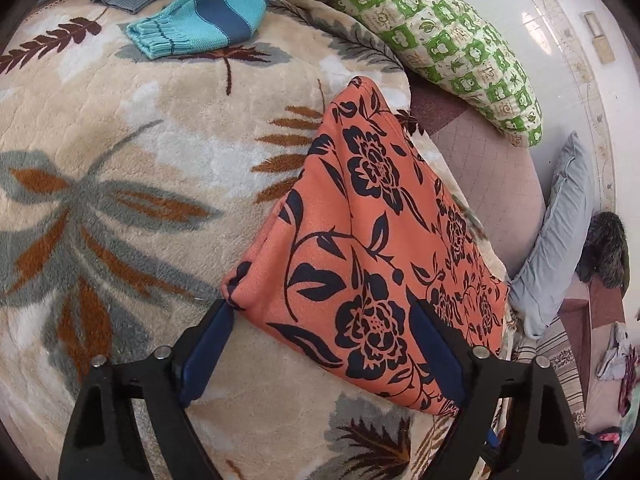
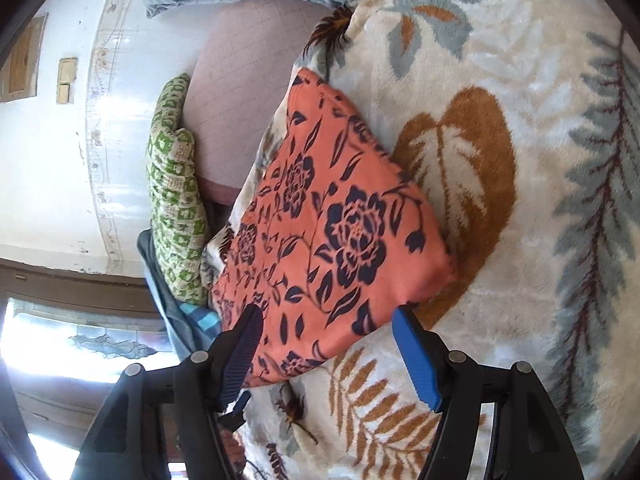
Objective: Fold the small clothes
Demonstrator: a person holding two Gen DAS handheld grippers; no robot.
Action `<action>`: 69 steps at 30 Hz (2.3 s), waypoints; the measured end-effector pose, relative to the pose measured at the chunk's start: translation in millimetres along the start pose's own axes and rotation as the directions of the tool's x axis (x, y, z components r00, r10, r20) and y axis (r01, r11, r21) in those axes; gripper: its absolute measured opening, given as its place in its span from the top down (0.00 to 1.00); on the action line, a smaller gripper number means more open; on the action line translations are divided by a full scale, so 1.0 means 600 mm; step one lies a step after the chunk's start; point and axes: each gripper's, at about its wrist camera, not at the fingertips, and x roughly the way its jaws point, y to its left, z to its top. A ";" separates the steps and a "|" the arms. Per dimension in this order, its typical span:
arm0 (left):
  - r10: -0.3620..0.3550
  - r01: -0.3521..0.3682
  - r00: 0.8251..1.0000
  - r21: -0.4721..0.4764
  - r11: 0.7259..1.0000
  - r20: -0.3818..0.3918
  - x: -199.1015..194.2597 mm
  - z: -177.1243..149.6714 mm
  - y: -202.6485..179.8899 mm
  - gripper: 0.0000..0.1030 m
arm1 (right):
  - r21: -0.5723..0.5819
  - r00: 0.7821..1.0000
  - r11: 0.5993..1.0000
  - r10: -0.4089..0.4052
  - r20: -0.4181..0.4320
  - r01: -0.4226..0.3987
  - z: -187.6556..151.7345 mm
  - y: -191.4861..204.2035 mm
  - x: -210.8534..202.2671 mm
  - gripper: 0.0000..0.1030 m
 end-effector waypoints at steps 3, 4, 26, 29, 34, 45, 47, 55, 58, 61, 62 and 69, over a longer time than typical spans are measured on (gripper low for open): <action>0.013 -0.013 1.000 0.012 1.000 0.010 0.010 0.001 -0.001 0.15 | -0.038 0.999 0.998 -0.048 -0.022 0.048 -0.002 0.009 0.025 0.32; 0.013 -0.013 1.000 0.017 1.000 0.023 0.009 0.001 -0.004 0.16 | -0.031 0.998 0.998 -0.051 -0.029 0.050 -0.002 0.007 0.032 0.32; -0.046 0.018 0.983 0.157 0.987 0.179 0.018 -0.004 -0.030 0.16 | -0.029 0.984 0.997 -0.069 0.163 0.075 0.040 -0.016 0.078 0.32; -0.020 -0.002 0.987 0.137 0.991 0.158 0.023 -0.002 -0.023 0.16 | -0.156 0.972 0.975 -0.125 0.198 0.157 0.047 0.011 0.091 0.40; -0.048 0.022 0.985 0.151 0.988 0.165 0.015 -0.004 -0.021 0.18 | -0.247 0.949 0.926 -0.240 0.202 0.287 0.055 0.028 0.126 0.60; -0.047 0.022 0.981 0.131 0.991 0.188 0.020 -0.003 -0.019 0.30 | -0.207 0.955 0.948 -0.197 0.220 0.243 0.069 0.023 0.141 0.51; -0.015 -0.019 0.977 0.162 0.987 0.211 0.019 -0.002 -0.023 0.55 | -0.224 0.952 0.940 -0.207 0.225 0.257 0.069 0.028 0.144 0.52; -0.026 -0.028 0.973 0.231 0.972 0.227 0.016 -0.001 -0.029 0.76 | -0.260 0.941 0.923 -0.216 0.261 0.285 0.066 0.045 0.142 0.74; -0.043 -0.013 0.972 0.239 0.971 0.229 0.007 0.000 -0.032 0.78 | -0.277 0.937 0.918 -0.205 0.283 0.285 0.065 0.057 0.137 0.76; -0.066 0.004 0.968 0.250 0.968 0.241 -0.007 -0.002 -0.038 0.79 | -0.304 0.930 0.910 -0.181 0.319 0.281 0.061 0.074 0.127 0.78; -0.073 0.010 0.967 0.249 0.968 0.245 -0.013 -0.004 -0.040 0.79 | -0.316 0.927 0.905 -0.176 0.331 0.284 0.060 0.080 0.123 0.78; -0.102 0.033 0.961 0.261 0.965 0.258 -0.055 -0.021 -0.053 0.81 | -0.360 0.904 0.879 -0.161 0.395 0.314 0.032 0.108 0.098 0.81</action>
